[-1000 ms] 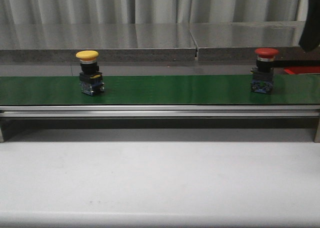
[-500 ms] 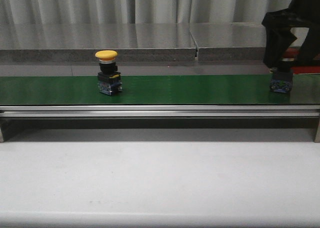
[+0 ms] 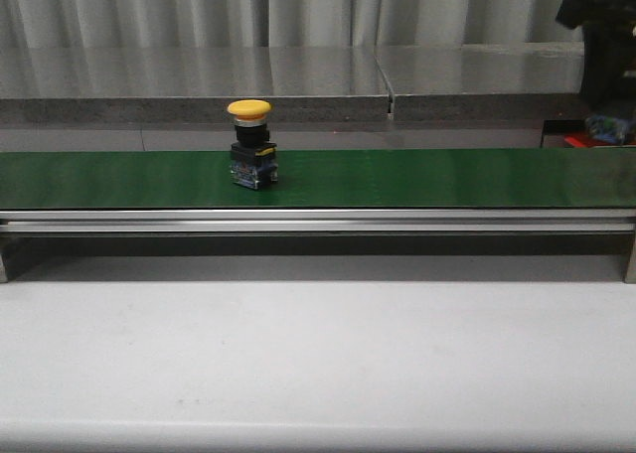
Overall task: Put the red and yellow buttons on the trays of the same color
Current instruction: 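Reach the right gripper to the red button at the belt's end, grasp, then carry the red button into the red tray with the right gripper, release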
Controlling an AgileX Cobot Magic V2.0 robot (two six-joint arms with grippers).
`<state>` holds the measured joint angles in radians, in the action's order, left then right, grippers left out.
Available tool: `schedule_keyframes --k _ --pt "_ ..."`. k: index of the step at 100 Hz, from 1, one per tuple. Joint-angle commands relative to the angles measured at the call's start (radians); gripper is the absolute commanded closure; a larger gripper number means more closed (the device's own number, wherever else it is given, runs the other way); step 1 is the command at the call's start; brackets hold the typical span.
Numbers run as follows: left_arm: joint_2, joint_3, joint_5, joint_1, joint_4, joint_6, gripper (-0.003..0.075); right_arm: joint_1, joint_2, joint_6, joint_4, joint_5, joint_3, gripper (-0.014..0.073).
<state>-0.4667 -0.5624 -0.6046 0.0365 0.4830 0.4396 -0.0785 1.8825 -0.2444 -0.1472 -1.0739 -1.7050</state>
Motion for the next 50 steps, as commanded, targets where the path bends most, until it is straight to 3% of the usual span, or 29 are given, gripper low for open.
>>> schedule_keyframes --k 1,28,50 --pt "-0.001 -0.025 0.066 -0.007 0.029 -0.002 0.0739 -0.062 -0.067 0.025 0.005 -0.007 -0.092 0.0396" --pt "-0.001 -0.025 0.066 -0.007 0.029 -0.002 0.0739 -0.283 -0.044 0.113 0.009 0.077 -0.136 0.0396" --pt "-0.001 -0.025 0.066 -0.007 0.029 -0.002 0.0739 -0.386 0.031 0.112 0.009 0.137 -0.137 0.0396"
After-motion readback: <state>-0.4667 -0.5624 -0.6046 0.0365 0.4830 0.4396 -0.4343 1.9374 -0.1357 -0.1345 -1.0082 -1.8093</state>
